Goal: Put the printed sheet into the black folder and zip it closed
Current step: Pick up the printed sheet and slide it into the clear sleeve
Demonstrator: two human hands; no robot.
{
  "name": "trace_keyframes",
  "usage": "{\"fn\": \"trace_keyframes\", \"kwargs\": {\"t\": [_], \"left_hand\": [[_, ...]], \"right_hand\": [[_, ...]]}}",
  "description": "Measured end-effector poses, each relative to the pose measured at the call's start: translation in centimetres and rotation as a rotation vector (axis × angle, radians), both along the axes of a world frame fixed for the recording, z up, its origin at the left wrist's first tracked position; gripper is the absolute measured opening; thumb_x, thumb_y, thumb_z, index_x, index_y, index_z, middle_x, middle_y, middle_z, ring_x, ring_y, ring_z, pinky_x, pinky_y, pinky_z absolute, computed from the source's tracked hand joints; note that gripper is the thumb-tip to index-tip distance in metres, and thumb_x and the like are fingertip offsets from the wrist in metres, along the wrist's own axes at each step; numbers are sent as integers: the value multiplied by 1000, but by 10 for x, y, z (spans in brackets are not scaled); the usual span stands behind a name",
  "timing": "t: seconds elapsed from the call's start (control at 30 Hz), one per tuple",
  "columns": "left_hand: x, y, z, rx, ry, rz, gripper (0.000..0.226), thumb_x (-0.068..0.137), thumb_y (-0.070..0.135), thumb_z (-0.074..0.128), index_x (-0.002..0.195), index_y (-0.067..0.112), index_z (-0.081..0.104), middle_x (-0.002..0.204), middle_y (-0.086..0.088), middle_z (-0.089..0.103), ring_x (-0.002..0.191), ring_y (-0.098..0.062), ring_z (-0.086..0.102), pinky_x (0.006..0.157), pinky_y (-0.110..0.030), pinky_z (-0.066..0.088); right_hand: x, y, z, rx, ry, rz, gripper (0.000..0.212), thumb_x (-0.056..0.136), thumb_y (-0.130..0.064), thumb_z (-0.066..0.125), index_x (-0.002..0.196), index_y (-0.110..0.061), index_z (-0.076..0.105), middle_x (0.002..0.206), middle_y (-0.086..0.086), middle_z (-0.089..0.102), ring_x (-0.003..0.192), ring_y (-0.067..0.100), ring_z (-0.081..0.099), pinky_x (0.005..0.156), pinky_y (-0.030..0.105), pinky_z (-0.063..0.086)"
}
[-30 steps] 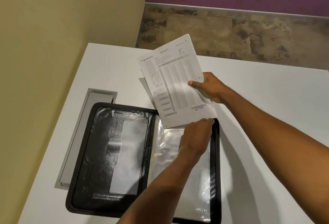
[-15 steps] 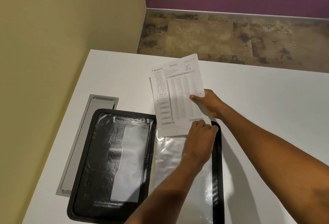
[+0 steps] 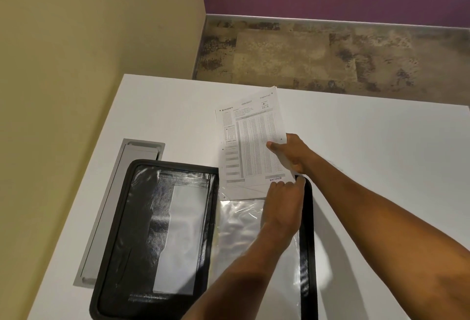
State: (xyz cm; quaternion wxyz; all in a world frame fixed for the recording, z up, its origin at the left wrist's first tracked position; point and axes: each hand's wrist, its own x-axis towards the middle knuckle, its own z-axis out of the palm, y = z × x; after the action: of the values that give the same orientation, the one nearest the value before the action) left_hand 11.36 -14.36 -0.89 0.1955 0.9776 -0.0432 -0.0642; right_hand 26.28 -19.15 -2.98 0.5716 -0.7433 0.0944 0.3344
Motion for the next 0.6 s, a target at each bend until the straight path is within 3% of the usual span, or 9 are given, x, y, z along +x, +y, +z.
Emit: {"fn": "trace_keyframes", "kwargs": {"t": [0.07, 0.2, 0.43, 0.6], "left_hand": [[0, -2, 0, 5, 14, 29, 52, 74, -5, 68, 123, 9, 59, 59, -3, 61, 53, -28, 60, 58, -37, 32], [-2, -5, -2, -6, 52, 51, 58, 72, -4, 77, 125, 8, 59, 62, -5, 66, 53, -29, 66, 59, -39, 51], [0, -5, -9, 55, -28, -144, 46, 67, -2, 84, 104, 17, 63, 71, -3, 67, 66, -26, 61, 70, -38, 45], [6, 4, -17, -36, -82, -119, 28, 77, -2, 78, 92, 20, 69, 74, 0, 68, 69, -21, 56, 71, -37, 45]], "right_hand": [[0, 0, 0, -12, -9, 6, 32, 97, -20, 69, 126, -10, 67, 113, 2, 72, 101, 19, 67, 83, 32, 51], [1, -2, -4, -34, -15, 12, 32, 96, -22, 70, 125, -11, 68, 115, 3, 72, 103, 22, 67, 88, 37, 50], [0, -3, -18, -55, 66, -50, 42, 93, -25, 74, 131, -10, 65, 125, 8, 70, 114, 31, 66, 105, 49, 50], [-8, -3, -20, -94, 71, -64, 43, 95, -27, 71, 134, -10, 63, 119, 4, 69, 111, 28, 65, 95, 37, 52]]}}
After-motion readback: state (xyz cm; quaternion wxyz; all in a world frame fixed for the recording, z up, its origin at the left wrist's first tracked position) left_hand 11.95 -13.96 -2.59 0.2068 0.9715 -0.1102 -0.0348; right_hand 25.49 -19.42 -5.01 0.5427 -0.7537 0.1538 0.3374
